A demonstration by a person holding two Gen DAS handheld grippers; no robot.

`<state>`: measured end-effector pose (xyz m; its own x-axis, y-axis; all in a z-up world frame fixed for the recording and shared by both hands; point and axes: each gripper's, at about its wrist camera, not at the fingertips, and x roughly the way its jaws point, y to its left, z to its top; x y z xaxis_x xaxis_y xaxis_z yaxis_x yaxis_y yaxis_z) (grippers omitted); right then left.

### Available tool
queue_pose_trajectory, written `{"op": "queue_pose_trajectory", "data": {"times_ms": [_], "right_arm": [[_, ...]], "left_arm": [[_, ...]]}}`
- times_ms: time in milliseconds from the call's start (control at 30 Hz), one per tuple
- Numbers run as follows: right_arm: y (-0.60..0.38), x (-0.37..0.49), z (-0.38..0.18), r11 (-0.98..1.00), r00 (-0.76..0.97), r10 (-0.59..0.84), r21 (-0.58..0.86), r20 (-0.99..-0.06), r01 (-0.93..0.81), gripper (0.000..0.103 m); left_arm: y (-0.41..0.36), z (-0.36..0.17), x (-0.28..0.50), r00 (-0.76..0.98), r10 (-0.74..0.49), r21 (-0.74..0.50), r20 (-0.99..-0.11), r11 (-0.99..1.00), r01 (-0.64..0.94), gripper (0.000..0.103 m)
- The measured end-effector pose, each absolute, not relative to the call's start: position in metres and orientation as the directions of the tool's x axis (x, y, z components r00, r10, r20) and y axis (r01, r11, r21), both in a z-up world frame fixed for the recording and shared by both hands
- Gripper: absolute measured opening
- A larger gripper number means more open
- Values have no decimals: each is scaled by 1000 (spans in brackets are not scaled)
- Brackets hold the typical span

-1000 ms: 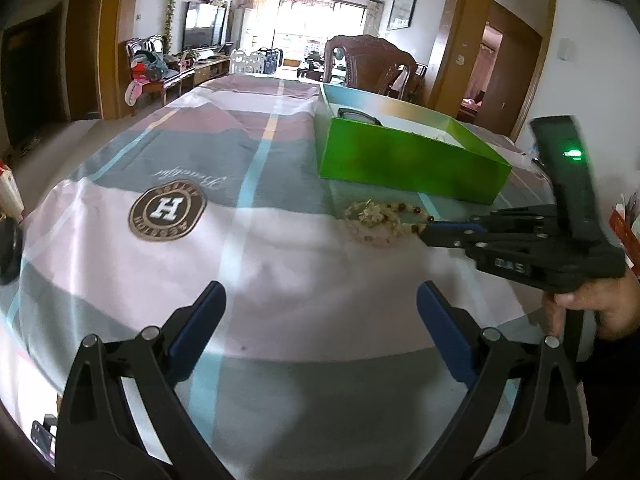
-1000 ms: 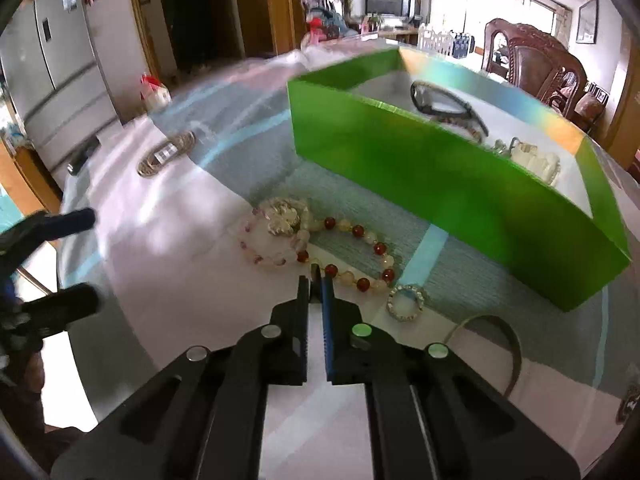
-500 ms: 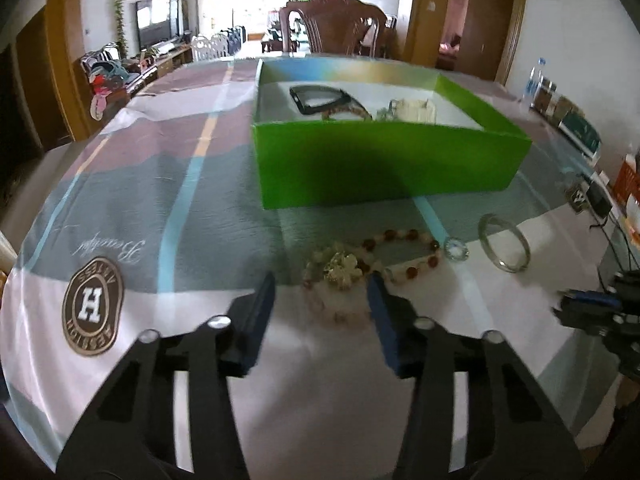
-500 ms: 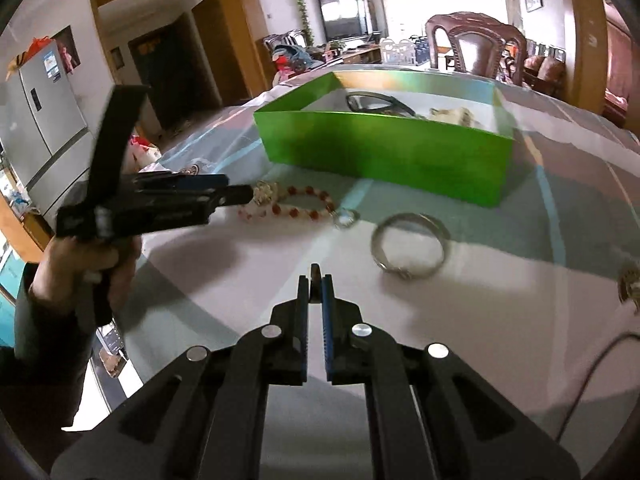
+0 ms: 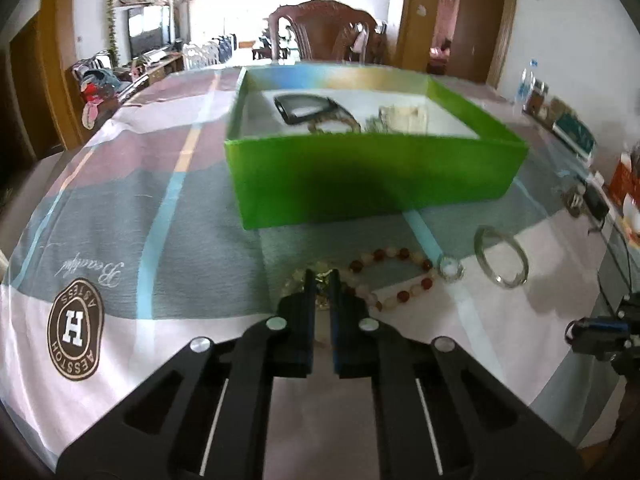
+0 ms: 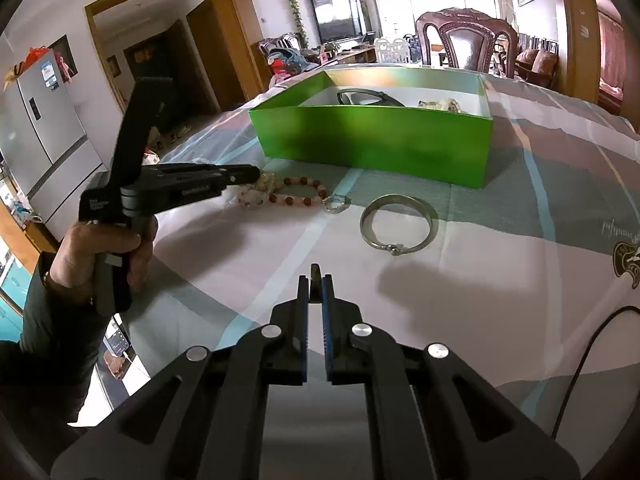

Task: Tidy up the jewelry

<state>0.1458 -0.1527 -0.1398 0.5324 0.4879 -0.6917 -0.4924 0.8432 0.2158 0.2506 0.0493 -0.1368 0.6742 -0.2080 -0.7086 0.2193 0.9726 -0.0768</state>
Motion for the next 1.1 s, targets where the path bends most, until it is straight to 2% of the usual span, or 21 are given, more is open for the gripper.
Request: {"op": "queue_pose_trajectory", "data": {"times_ms": [333,467,1100], "right_arm": [[-165,137,-125,854,592,493,227,-637,-468,6],[-169,134,-120,859,613,490,225,-620,-459,6],[-171,129,-118,863,622,485,224,-614,-452,6]], "left_arm": [[70,-85,183,766,-277,-159,-580,961,227,6],[72,-77,158,774,-302,-181,-557,953,241,6],[62,-88,136,735,-331,-187,-592,943,274,6]]}}
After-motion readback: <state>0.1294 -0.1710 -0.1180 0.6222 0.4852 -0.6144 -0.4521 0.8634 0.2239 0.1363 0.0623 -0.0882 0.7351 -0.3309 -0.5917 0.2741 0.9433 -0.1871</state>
